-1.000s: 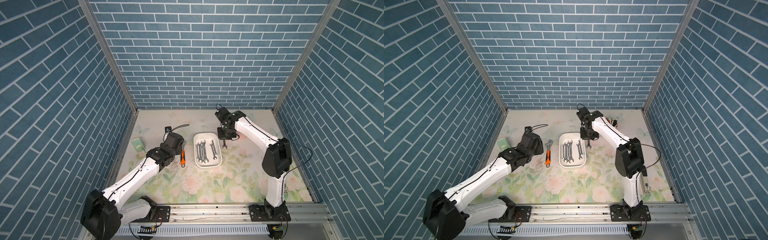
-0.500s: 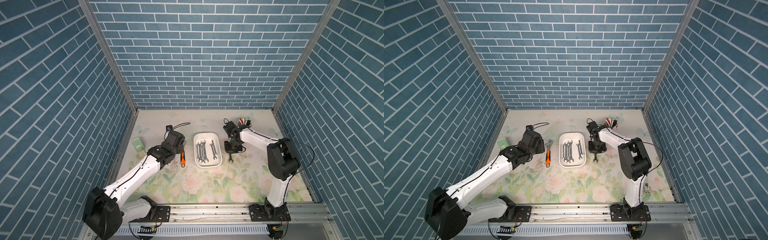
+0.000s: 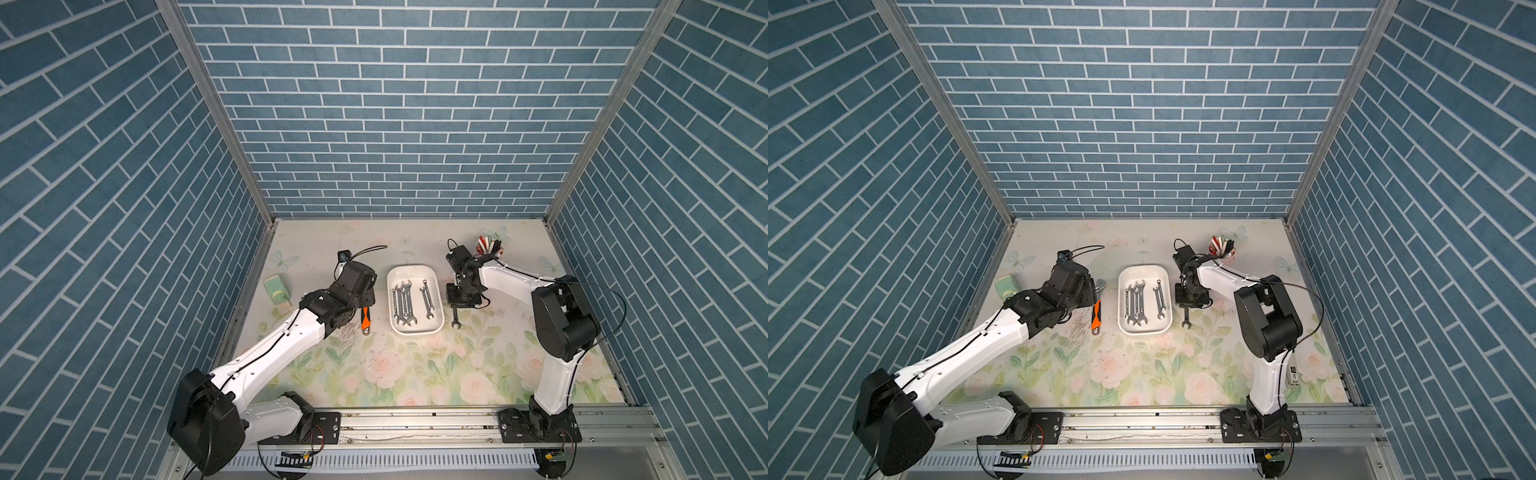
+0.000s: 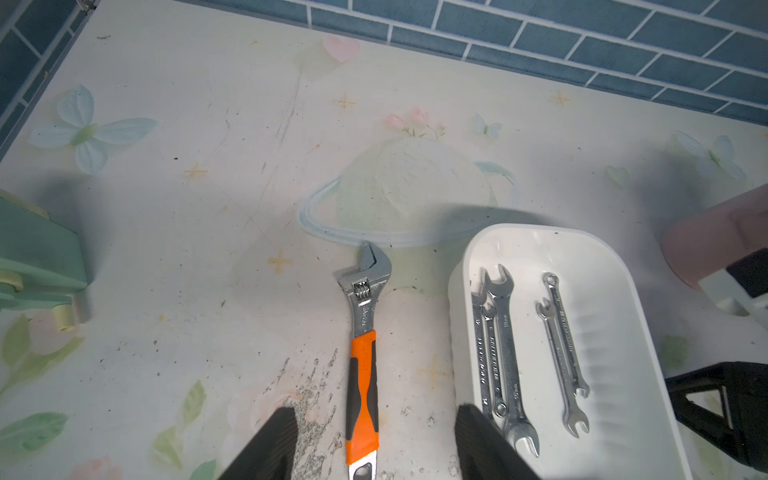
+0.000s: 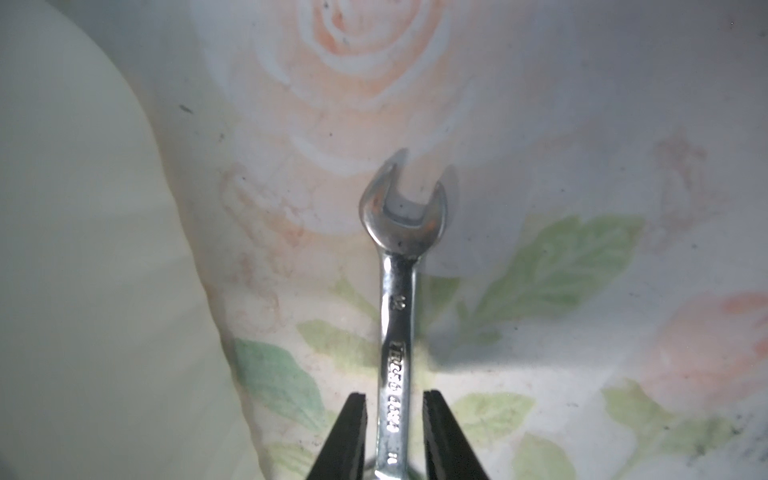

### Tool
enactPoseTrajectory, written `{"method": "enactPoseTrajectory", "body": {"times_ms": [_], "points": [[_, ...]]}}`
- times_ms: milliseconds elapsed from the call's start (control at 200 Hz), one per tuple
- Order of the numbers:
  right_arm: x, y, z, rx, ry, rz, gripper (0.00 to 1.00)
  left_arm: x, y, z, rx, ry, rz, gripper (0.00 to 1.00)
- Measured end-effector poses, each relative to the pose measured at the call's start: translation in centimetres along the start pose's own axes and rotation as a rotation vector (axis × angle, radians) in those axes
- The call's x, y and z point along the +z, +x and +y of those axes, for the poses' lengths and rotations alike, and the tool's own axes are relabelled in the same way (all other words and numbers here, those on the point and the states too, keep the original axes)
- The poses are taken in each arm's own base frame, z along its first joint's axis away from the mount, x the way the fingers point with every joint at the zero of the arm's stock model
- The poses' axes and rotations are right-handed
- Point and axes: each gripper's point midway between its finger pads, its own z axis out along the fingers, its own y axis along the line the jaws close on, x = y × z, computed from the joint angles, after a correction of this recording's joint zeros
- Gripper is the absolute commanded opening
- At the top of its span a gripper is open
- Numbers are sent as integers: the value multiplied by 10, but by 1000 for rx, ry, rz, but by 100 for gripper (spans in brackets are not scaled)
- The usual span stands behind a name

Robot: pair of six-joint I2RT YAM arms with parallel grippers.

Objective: Take out the wrench from the storage box
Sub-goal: Place the wrench at the center of the board, then pick up the wrench from the storage box.

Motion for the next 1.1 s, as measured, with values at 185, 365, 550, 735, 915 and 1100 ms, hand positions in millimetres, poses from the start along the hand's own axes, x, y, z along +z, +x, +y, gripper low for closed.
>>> {"method": "enactPoseTrajectory", "body": {"times_ms": [185, 365, 550, 735, 915, 1100], "points": [[-3, -1, -1, 1, 7, -8, 42, -13, -8, -18, 15, 30, -26, 68], [-37, -11, 2, -4, -14, -100, 47, -20, -15, -47, 31, 75, -40, 68], [-88, -24, 4, -1, -50, -255, 57, -22, -16, -81, 52, 122, -36, 68], [-106, -13, -11, 34, -50, -370, 65, -7, -13, -113, 55, 132, 6, 68], [-106, -9, -21, 50, -14, -392, 65, 22, 2, -138, 94, 114, 115, 67], [-99, -7, -29, 62, 17, -402, 65, 63, 24, -157, 163, 62, 253, 58]]}}
